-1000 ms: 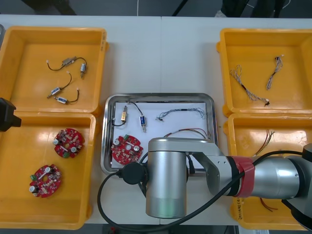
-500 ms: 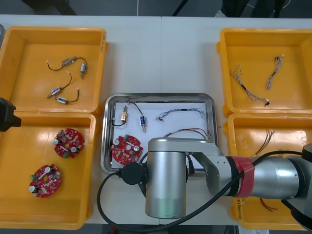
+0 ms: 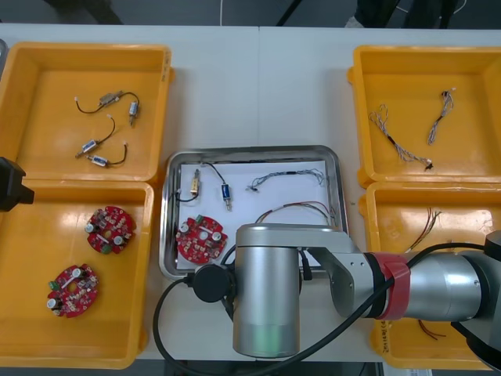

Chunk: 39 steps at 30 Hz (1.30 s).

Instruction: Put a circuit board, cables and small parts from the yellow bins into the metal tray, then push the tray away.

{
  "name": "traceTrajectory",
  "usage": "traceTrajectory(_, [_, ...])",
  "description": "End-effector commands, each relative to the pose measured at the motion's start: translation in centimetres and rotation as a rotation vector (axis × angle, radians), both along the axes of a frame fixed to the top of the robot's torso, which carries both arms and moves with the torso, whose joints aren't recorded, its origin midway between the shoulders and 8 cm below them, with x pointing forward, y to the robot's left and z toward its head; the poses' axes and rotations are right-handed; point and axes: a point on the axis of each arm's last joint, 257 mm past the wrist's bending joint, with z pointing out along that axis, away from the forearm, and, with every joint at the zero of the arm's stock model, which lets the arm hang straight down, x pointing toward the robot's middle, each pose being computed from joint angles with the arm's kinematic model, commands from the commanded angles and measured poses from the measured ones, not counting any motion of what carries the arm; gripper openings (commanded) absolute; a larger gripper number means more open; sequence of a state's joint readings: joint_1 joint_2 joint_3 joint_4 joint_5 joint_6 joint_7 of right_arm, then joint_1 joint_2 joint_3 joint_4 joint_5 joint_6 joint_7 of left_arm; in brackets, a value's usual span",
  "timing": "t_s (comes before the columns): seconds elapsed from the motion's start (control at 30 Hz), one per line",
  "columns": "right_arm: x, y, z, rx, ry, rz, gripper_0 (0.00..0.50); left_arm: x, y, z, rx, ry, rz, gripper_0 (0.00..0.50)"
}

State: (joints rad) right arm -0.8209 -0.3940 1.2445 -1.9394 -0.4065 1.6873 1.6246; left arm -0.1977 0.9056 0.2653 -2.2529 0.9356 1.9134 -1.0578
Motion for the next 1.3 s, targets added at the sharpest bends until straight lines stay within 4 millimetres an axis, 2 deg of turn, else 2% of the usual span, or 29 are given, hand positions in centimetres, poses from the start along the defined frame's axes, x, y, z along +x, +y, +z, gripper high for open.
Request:
traceTrajectory(0.03, [-0.8, 1.9, 1.2, 0.032, -0.017, 0.050, 0.000, -0.6, 1.8, 1.2, 0.100, -0.010, -0.064, 0.500])
traceTrajectory(0.57, [2.5, 1.3, 3.8, 0.023, -0.100, 0.054, 0.000, -0.6, 1.8, 1.2, 0.100, -0.010, -0.064, 0.500])
traceTrajectory(0.83, [4.7, 0.3, 4.5, 0.001, -0.130, 0.023, 0.000, -0.6, 1.8, 1.2, 0.100, -0.010, -0.064, 0.500])
traceTrajectory(1.3, [7.8, 0.2, 6.0, -0.014, -0.184, -0.003, 0.000, -0.6, 1.8, 1.2, 0.100, -0.010, -0.064, 0.500])
